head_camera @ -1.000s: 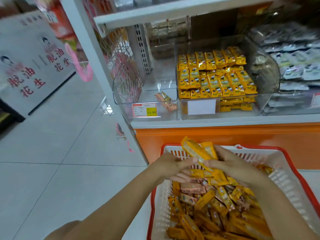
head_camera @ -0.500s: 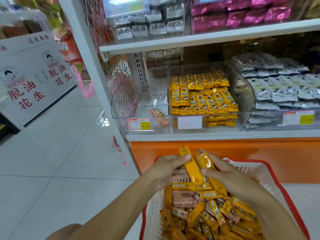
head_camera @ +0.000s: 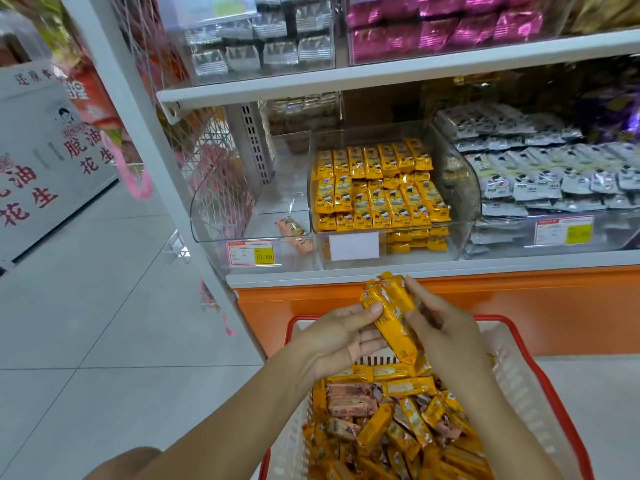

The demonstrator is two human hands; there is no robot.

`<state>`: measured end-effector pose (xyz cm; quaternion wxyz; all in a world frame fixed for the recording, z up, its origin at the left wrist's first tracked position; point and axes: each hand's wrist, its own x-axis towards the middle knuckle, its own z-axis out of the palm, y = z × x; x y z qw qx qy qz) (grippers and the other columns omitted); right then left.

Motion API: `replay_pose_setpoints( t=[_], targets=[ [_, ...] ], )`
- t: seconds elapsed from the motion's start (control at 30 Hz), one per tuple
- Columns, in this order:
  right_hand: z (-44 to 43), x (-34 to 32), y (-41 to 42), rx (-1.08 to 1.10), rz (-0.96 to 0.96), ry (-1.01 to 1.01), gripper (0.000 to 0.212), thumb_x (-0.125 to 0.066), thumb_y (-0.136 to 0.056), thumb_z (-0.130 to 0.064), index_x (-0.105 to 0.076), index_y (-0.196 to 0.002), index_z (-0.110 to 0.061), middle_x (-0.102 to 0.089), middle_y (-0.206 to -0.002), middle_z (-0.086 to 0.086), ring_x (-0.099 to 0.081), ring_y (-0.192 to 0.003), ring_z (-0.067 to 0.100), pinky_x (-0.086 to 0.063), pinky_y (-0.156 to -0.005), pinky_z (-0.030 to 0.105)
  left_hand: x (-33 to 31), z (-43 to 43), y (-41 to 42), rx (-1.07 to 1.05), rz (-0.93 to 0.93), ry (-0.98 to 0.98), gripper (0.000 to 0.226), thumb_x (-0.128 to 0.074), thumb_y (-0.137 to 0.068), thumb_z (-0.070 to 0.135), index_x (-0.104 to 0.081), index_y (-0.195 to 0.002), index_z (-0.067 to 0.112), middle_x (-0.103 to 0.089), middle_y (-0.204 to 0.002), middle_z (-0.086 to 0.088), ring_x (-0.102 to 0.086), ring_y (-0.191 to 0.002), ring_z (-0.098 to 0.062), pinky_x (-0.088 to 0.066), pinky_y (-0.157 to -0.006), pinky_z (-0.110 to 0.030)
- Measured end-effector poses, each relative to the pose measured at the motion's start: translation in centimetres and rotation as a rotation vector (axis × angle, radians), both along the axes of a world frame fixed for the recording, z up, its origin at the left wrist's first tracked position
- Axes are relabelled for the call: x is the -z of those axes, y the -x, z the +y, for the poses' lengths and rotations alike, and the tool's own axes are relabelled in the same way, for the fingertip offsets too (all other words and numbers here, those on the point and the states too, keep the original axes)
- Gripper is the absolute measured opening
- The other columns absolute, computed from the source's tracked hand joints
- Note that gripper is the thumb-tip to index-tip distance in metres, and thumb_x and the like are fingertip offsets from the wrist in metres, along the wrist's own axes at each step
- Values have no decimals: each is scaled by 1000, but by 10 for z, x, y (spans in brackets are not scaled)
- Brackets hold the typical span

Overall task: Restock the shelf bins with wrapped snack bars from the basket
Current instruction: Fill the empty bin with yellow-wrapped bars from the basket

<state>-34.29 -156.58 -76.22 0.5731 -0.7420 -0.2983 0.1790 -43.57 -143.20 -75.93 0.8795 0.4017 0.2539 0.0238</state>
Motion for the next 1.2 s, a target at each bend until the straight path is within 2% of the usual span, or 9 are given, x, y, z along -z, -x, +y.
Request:
replay_pose_setpoints(
  t=[0.13, 0.27, 0.4, 0.47, 0.6, 0.77, 0.9, 1.0, 1.2],
  targets=[
    [0, -2, 1, 45, -106, -37, 31, -61, -93, -18, -63, -109, -45, -67, -89, -17, -62, -79, -3, -44, -61, 8, 1, 3, -8, -5, -46, 31, 26, -61, -77, 14, -66, -99, 0, -71, -95, -18, -71, -87, -23, -58, -78, -32],
    [3, -3, 1, -34, -130, 39, 32, -62, -82, -50, -55, -112, -47, -54, -121, -27, -48, -105, -14, -35, -81, 2, -2, 10, -14, -32, -108, 49, 32, -59, -81, 14, -60, -108, -3, -69, -102, -19, -70, -89, -23, -58, -82, -32],
    [4, -9, -2, -40, -259, 2, 49, -71, -82, -31, -46, -122, -46, -37, -137, -31, -40, -127, -1, -41, -102, 33, -17, 13, -19, 22, -174, -52, 24, -55, -83, 11, -72, -97, 3, -70, -102, -16, -70, -92, -22, -57, -78, -29],
    [5, -20, -11, -10, -337, -57, 50, -69, -80, -25, -48, -121, -45, -44, -136, -24, -45, -126, 5, -45, -99, 38, -31, 14, -21, 26, -202, -157, 25, -55, -82, 8, -71, -101, 2, -70, -105, -16, -69, -96, -22, -56, -81, -28],
    [16, -53, -45, 36, -450, -44, 50, -71, -82, -16, -54, -125, -35, -46, -136, -13, -52, -112, 10, -45, -82, 20, -51, 26, -23, -288, -97, -668, 20, -57, -90, 7, -68, -107, 11, -73, -105, -6, -69, -99, -17, -54, -91, -31],
    [53, -82, -77, 62, -589, 139, 44, -64, -90, -23, -56, -132, -29, -39, -149, 2, -39, -133, 20, -35, -104, 35, -57, 44, -20, -722, -15, -1058, 25, -55, -93, 5, -66, -115, 13, -68, -98, 10, -63, -96, 1, -49, -77, -11],
    [95, -90, -84, 96, -677, 279, 47, -59, -93, -24, -49, -139, -28, -36, -150, 4, -38, -132, 29, -37, -105, 40, -47, 51, -22, -721, 58, -1222, 34, -54, -95, 11, -60, -128, 12, -63, -95, 26, -59, -113, -4, -42, -106, -37],
    [121, -89, -81, 126, -806, 429, 50, -54, -96, -29, -40, -144, -26, -31, -152, 8, -38, -130, 33, -38, -103, 42, -44, 46, -22, -722, 71, -1301, 35, -52, -97, 15, -57, -131, 12, -62, -124, 8, -52, -124, -10, -41, -107, -38],
    [153, -81, -67, 153, -736, 571, 46, -35, -102, -42, -43, -142, -23, -33, -149, 11, -33, -131, 35, -38, -100, 42, -57, 45, -19, -764, 124, -1407, 36, -51, -96, 10, -55, -131, 6, -57, -133, -7, -49, -126, -12, -35, -111, -36]
  ],
)
